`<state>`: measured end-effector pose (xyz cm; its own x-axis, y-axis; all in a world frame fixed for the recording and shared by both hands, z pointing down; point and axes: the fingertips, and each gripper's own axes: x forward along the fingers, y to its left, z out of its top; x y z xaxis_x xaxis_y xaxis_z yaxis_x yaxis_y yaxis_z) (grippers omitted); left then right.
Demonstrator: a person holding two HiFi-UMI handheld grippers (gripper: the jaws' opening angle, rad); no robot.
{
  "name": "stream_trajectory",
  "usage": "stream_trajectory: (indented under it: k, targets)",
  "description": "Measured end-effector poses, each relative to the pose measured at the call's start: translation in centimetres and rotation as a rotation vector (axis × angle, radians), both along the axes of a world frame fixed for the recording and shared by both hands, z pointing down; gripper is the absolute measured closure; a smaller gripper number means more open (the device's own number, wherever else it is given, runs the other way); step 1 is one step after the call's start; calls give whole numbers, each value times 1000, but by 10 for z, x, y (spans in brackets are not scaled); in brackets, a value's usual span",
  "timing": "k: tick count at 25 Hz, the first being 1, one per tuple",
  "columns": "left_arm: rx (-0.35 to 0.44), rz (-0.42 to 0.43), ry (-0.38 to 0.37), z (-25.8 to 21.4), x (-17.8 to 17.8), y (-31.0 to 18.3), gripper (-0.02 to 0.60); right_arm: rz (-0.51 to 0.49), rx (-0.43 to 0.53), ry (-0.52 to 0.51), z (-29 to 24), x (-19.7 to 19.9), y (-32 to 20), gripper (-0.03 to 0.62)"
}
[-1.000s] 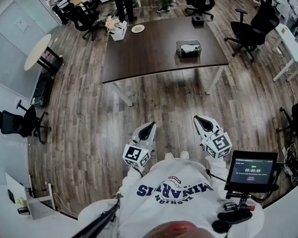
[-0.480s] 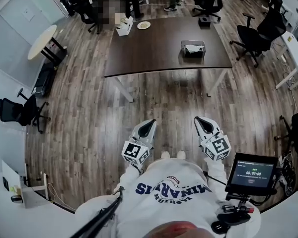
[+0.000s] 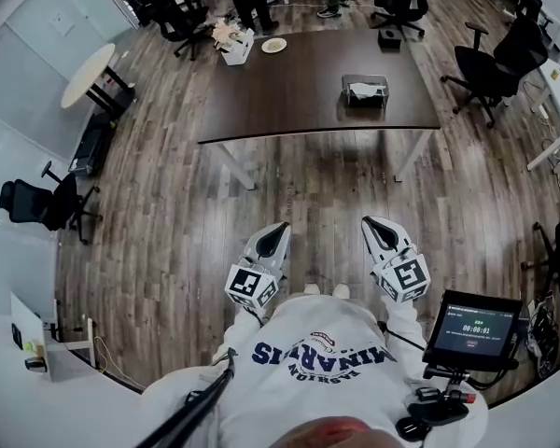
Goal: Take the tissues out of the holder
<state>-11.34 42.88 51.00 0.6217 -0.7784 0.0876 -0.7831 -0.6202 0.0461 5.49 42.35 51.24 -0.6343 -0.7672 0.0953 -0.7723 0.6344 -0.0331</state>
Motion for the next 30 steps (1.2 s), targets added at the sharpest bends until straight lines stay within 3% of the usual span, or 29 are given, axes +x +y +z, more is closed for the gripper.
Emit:
stream_trajectory:
  k: [7, 13, 21, 30]
  targets:
    - [10, -28, -1, 5, 11, -13, 577, -31, -34, -47, 16, 9, -11, 583]
    - [-13, -56, 9, 11, 14, -60, 577, -34, -58, -34, 21, 22, -62, 583]
    - [-16, -24, 37, 24, 12, -170, 577, 24, -78, -13, 31, 30, -155, 583]
    - [-23, 25, 57, 10, -27, -297, 577, 74, -79, -9, 3, -2, -271, 583]
